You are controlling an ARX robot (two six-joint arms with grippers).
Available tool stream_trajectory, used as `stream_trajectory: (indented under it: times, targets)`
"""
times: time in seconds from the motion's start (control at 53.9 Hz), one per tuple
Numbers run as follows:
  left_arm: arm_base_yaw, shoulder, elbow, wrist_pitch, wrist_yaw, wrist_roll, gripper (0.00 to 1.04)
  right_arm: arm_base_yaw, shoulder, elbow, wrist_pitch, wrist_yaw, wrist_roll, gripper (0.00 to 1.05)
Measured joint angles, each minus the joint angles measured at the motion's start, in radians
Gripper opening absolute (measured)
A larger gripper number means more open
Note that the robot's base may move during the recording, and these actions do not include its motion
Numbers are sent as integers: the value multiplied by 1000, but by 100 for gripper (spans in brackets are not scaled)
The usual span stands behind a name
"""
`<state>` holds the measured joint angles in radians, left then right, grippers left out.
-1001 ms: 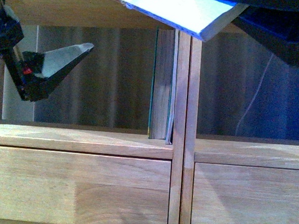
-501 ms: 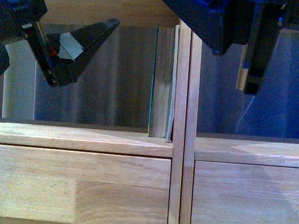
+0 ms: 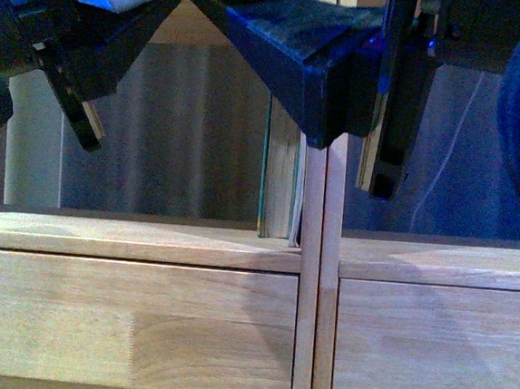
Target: Organize books on shelf
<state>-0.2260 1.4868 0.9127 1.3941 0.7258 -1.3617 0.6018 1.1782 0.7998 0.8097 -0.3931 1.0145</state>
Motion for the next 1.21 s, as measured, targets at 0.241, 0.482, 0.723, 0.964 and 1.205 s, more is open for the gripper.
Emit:
stream_trajectory:
  times: [0.241,0.482,0.723,0.964,1.205]
  targets:
    - [27,-77,-93,-45,-9,48,7,-63,-113,-100,-83,-59,-53,82]
    - [134,-364,-237,-276,-93,548,7,-300,-308,-236,-229,-187,-169,98]
    - [165,-158,-52,-404,-208,841,7,-524,-456,-304,-290,-311,-202,98]
    - [151,145,308,-592,-436,1218,7,-651,-606,-353,-348,-380,-200,98]
    - [73,399,614,-711,-537,1503,7,-573,-745,-377,-481,-336,-232,98]
